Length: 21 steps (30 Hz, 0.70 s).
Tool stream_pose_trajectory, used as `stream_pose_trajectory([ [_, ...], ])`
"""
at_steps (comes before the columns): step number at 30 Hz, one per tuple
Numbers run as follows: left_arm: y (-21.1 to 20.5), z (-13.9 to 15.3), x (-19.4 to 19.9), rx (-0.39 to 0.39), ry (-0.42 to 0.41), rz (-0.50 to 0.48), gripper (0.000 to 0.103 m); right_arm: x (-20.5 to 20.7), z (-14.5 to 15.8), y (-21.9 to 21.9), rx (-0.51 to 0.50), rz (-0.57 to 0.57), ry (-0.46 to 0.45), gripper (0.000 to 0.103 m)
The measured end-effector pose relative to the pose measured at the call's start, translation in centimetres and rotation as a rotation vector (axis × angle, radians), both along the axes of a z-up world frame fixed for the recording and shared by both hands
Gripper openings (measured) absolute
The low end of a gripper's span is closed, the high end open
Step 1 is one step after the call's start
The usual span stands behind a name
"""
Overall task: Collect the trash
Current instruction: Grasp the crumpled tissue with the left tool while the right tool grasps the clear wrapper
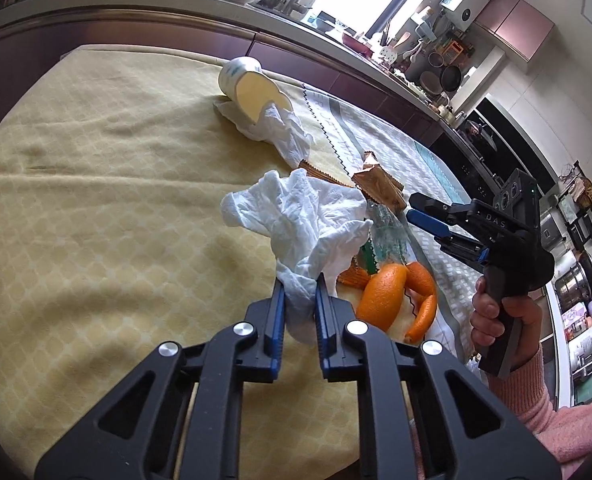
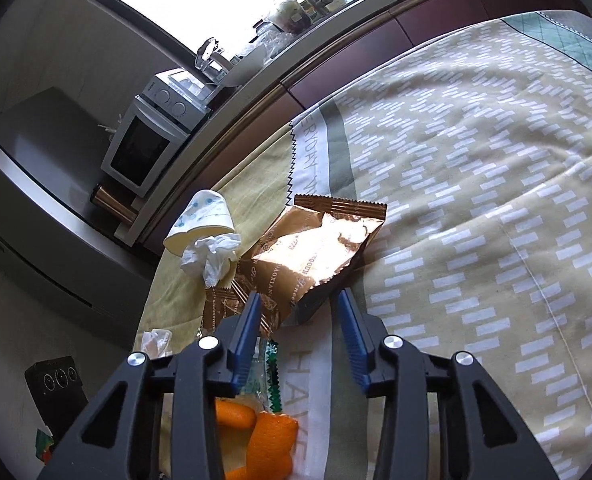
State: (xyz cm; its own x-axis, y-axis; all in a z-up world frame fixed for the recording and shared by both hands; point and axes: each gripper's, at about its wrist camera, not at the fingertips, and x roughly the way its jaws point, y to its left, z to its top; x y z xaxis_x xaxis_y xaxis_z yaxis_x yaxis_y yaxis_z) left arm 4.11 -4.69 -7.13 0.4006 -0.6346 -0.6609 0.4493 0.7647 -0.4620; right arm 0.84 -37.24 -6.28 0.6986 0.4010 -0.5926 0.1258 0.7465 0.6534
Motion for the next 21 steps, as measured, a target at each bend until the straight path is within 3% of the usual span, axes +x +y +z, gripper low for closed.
stream_pose_trajectory([
  [5,1.0,0.6,0.1,0.007,-0.023,0.024,0.014,-0.1,0.3,1.0,-0.024,0.046,-0.009,0.039],
  [10,1.8,0.9,0.2,0.007,-0.029,0.043,0.014,-0.7,1.0,3.9,-0.088,0.187,-0.018,0.039],
  [13,2.2,1.0,0.2,0.008,-0.029,0.054,0.014,-0.7,0.4,5.2,-0.116,0.237,-0.001,0.048],
  [15,2.5,0.9,0.1,0.011,-0.028,0.063,0.014,-0.7,-0.1,5.5,-0.108,0.244,0.0,0.048],
  [17,2.9,0.9,0.0,0.012,-0.027,0.072,0.014,-0.7,-0.1,5.5,-0.107,0.249,-0.007,0.038],
  [19,3.3,0.9,-0.2,0.013,-0.03,0.082,0.014,-0.6,-0.2,5.7,-0.099,0.259,-0.002,0.022],
  [21,3.9,1.0,-0.3,0.012,-0.034,0.092,0.014,-0.7,-0.2,5.7,-0.11,0.256,-0.006,0.018],
])
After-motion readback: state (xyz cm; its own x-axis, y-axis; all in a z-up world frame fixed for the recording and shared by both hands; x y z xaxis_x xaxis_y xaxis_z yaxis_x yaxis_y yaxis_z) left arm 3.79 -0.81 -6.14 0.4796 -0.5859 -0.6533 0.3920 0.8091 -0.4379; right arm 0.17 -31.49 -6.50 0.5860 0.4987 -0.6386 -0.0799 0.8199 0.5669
